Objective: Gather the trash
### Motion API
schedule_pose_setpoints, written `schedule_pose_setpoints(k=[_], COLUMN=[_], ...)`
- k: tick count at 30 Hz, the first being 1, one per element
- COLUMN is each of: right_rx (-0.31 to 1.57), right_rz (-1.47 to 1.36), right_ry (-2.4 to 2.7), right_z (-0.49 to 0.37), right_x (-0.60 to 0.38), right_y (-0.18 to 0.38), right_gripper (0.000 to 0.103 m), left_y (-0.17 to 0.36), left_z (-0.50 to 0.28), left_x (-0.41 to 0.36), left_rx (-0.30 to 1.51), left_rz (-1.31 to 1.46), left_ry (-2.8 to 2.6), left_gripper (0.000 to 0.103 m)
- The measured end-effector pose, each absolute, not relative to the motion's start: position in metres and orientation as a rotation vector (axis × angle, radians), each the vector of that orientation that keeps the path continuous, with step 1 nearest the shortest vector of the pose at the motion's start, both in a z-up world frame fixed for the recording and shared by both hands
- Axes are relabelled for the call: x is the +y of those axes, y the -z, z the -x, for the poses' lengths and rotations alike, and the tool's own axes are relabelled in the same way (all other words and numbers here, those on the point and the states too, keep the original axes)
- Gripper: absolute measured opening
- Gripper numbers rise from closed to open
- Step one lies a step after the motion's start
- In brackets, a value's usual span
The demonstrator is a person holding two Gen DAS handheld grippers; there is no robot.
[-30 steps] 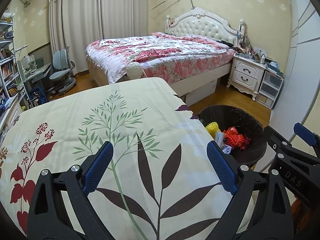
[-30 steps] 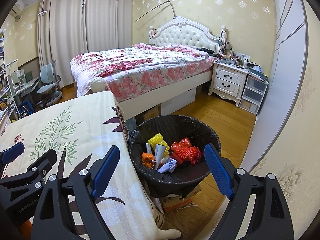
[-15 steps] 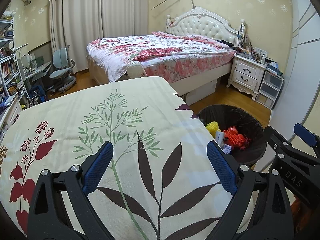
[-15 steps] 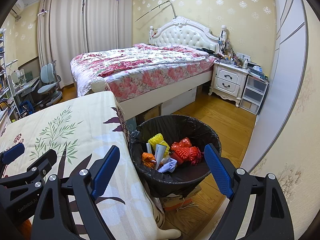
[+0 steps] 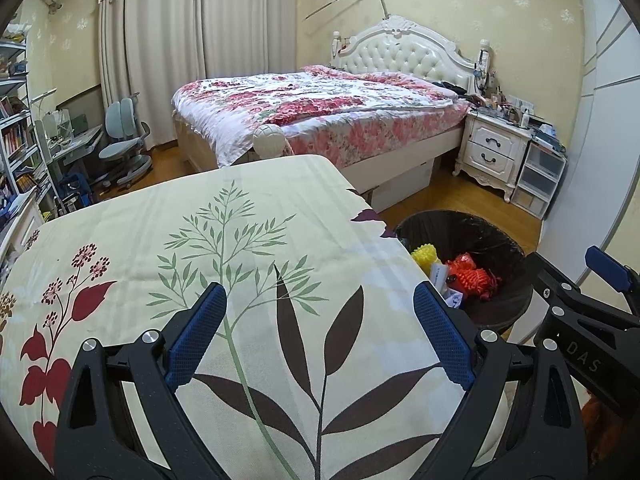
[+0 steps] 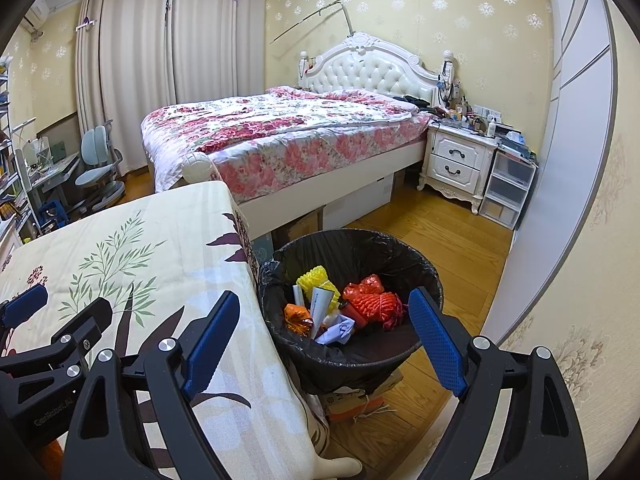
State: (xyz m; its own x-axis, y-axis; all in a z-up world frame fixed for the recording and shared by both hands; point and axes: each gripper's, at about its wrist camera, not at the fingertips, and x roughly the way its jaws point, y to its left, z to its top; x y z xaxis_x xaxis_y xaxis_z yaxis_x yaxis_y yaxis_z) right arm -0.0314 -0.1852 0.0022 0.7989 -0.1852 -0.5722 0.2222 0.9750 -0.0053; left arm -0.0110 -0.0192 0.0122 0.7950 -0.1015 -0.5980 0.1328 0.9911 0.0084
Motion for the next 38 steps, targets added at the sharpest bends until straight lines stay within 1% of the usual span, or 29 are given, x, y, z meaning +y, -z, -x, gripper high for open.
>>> schedule_pose_setpoints(k=[22, 29, 38], right_rx=[0.607, 0.609, 0.618], right_rz=[-0.063, -0.062, -0.057], right_ry=[0.219, 0.217, 0.209], right_z=[0.031, 0.031, 0.028], right_x=[-0.185, -0.183, -0.173], right_y=[-0.002, -0.002, 0.003], right_gripper=[0.084, 0.084, 0.084], left_y=[-0.011, -0.013, -0.005], left_z=[0.007, 0.009, 0.0], left_x=[-0.023, -0.023, -0.008], left_rx=[0.639, 0.611, 0.668], left_rz=[-0.04, -0.059, -0.03], left_ry=[0.115, 0.102, 0.072], left_gripper=[0.092, 0.092, 0.092])
